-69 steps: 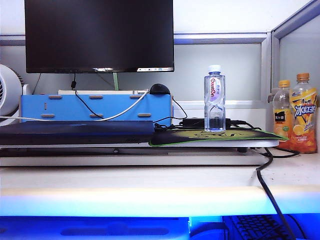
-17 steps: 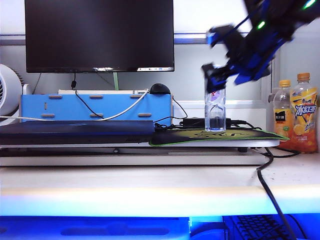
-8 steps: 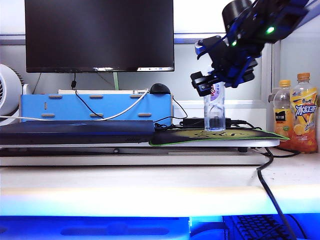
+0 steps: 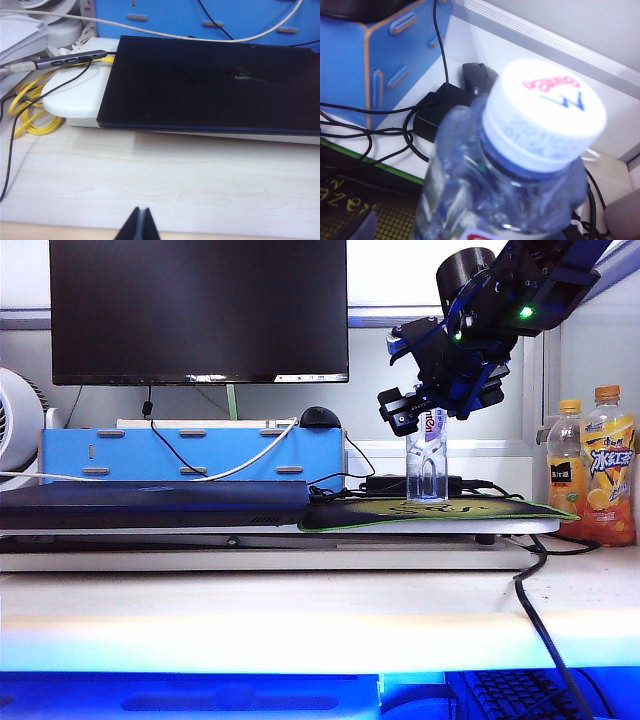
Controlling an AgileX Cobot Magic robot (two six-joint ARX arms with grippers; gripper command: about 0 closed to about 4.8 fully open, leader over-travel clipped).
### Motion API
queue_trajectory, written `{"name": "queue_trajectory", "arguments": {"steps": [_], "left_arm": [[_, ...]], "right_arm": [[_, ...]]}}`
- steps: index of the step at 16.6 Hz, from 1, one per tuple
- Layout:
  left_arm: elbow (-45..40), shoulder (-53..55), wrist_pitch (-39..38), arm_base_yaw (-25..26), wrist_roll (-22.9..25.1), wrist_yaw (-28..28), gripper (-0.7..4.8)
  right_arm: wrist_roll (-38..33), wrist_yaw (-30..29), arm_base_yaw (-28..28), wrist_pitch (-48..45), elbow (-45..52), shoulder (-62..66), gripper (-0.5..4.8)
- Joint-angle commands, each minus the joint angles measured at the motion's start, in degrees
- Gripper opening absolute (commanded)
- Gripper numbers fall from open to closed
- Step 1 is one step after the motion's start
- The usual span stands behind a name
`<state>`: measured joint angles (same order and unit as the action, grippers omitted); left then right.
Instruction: Pick up the mineral water bottle and place it on the laptop.
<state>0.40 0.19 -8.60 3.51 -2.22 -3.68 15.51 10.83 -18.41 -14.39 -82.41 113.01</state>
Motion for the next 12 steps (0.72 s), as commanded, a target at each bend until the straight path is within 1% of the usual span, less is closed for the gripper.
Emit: {"name": "queue_trajectory", "arguments": {"steps": [1, 6, 9, 12], "left_arm": [[0.00, -0.13, 0.04, 0.00, 0.07, -0.20, -0.02], [0.00, -0.13, 0.04, 0.00, 0.09, -0.20, -0.02], [0.00, -0.13, 0.02, 0.00, 0.07, -0.20, -0.02], [0.00, -0.13, 0.04, 0.00, 0.07, -0.20, -0.02]], "right_arm": [[0.04, -0.15, 0.13, -1.95, -0.22, 1.14, 4.79], [-0.37, 3.85, 0.11, -5.49, -0.24, 2.60, 4.79], [-1.88, 3.58, 0.13, -7.80, -0.24, 2.60, 4.79], [-3.21, 3.69, 0.13, -8.17, -0.24, 2.71, 4.79]]}}
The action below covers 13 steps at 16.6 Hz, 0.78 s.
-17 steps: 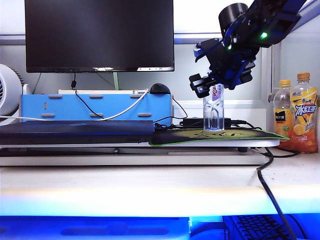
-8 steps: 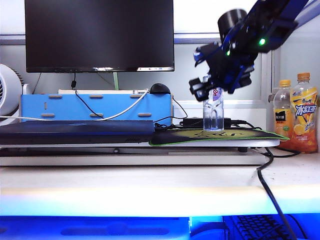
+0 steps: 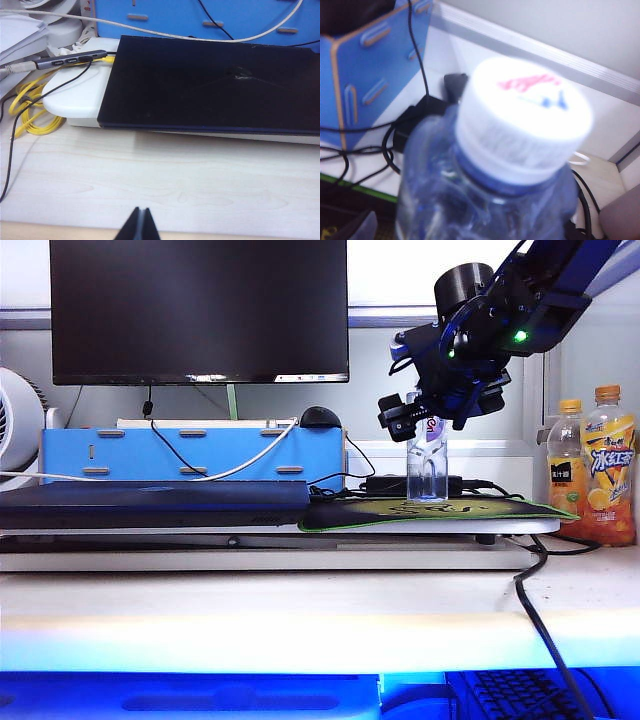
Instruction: Pick up the mineral water bottle and place it on the laptop.
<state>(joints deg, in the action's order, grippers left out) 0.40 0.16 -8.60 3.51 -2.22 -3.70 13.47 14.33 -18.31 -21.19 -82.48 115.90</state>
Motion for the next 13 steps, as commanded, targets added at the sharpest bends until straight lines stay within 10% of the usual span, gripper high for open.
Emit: {"name": "queue_trajectory", "arguments": {"steps": [1, 3, 4, 13], "left_arm": [[0.00, -0.11, 0.04, 0.00, 0.09, -0.17, -0.02], [0.00, -0.11, 0.04, 0.00, 0.09, -0.17, -0.02], [0.00, -0.11, 0.04, 0.00, 0.07, -0.17, -0.02], [0.00, -0.11, 0.04, 0.00, 0.09, -0.17, -0.02]], "right_arm": [[-1.16, 0.28, 0.02, -1.38, -0.17, -0.17, 3.31], [-1.07, -0.55, 0.02, -1.40, -0.17, -0.17, 0.46], [-1.07, -1.38, 0.02, -1.49, -0.17, -0.17, -0.05], [-1.49, -9.64, -0.39, -2.86, -5.66, -1.77, -0.04]]}}
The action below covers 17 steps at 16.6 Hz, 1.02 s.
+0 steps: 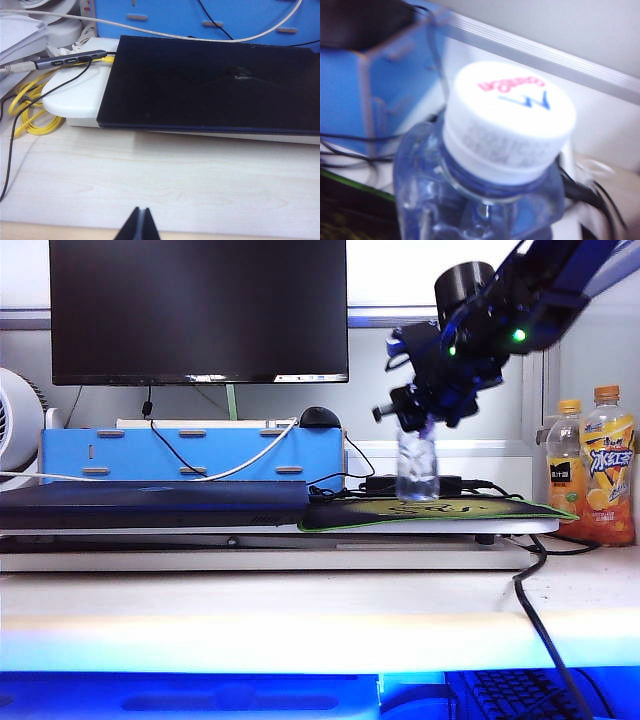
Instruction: Pick up the mineral water bottle and place it on the laptop.
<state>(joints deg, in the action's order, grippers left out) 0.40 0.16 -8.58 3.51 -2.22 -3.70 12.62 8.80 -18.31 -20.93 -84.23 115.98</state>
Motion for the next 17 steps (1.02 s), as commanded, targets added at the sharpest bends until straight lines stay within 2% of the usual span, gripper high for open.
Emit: {"name": "queue_trajectory", "arguments": {"steps": [1, 3, 8, 11, 14, 17], "left_arm": [[0.00, -0.11, 0.07, 0.00, 0.07, -0.17, -0.02], [0.00, -0.11, 0.02, 0.00, 0.09, -0.17, -0.02], [0.00, -0.11, 0.02, 0.00, 0.07, -0.17, -0.02], [0.00, -0.11, 0.04, 0.00, 0.09, -0.17, -0.02], [0.00, -0.11, 0.04, 0.00, 0.07, -0.17, -0.02], [0.00, -0.11, 0.02, 0.00, 0.07, -0.20, -0.02]], "right_arm": [[-0.63, -5.92, -0.70, -1.90, -5.49, -2.14, -0.04], [-1.29, -11.19, -2.19, 0.83, -9.55, -3.52, -0.04], [-12.02, -32.11, -5.90, 3.89, -12.87, -4.79, -0.05], [-11.04, -34.69, -8.55, 8.55, -12.87, -4.68, -0.05], [-10.25, -34.64, -11.65, 10.67, -12.87, -4.33, -0.04], [-6.49, -34.23, -14.58, 12.44, -12.87, -3.23, -0.04]]}}
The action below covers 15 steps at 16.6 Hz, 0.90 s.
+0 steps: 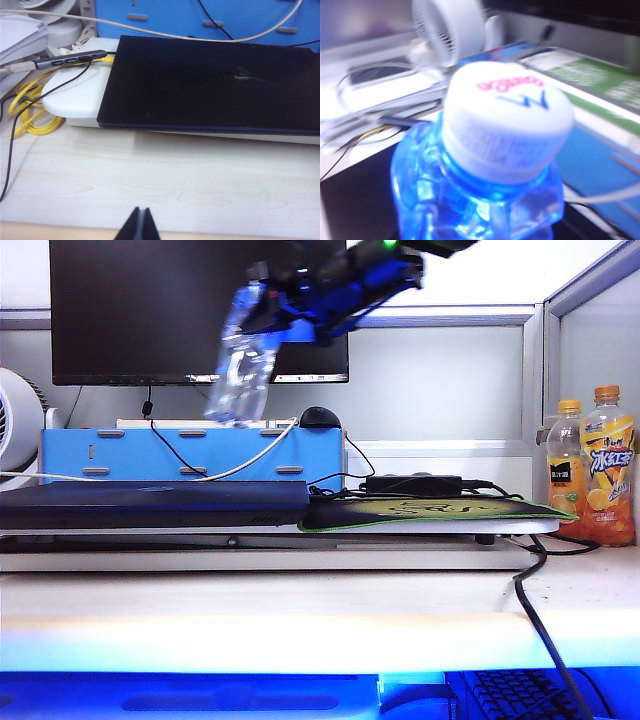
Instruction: Pick up the mineral water bottle and place it on the laptop.
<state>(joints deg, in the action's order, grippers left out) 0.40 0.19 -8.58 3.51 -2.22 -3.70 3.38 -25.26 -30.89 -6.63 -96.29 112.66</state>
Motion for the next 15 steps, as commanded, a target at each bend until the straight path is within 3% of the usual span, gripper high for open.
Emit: {"name": "queue_trajectory", "arguments": {"steps": [1, 5, 13, 14, 15], "left_arm": [[0.00, -0.13, 0.04, 0.00, 0.07, -0.17, -0.02], [0.00, -0.13, 0.02, 0.00, 0.09, -0.17, -0.02], [0.00, -0.13, 0.02, 0.00, 0.07, -0.17, -0.02], [0.00, -0.13, 0.02, 0.00, 0.09, -0.17, -0.02], [0.00, -0.13, 0.02, 0.00, 0.07, -0.17, -0.02]], "right_arm": [[3.17, 0.28, -2.49, -1.70, -0.79, 0.46, -0.04], [4.35, 3.72, -3.54, -2.38, -0.79, 3.17, -0.04], [4.35, 3.89, -3.91, -2.05, -0.79, 6.43, 0.06], [4.42, 3.93, -4.11, -2.16, -0.79, 6.43, 0.49], [4.42, 3.87, -4.20, -2.27, -0.79, 6.43, 1.48]]}}
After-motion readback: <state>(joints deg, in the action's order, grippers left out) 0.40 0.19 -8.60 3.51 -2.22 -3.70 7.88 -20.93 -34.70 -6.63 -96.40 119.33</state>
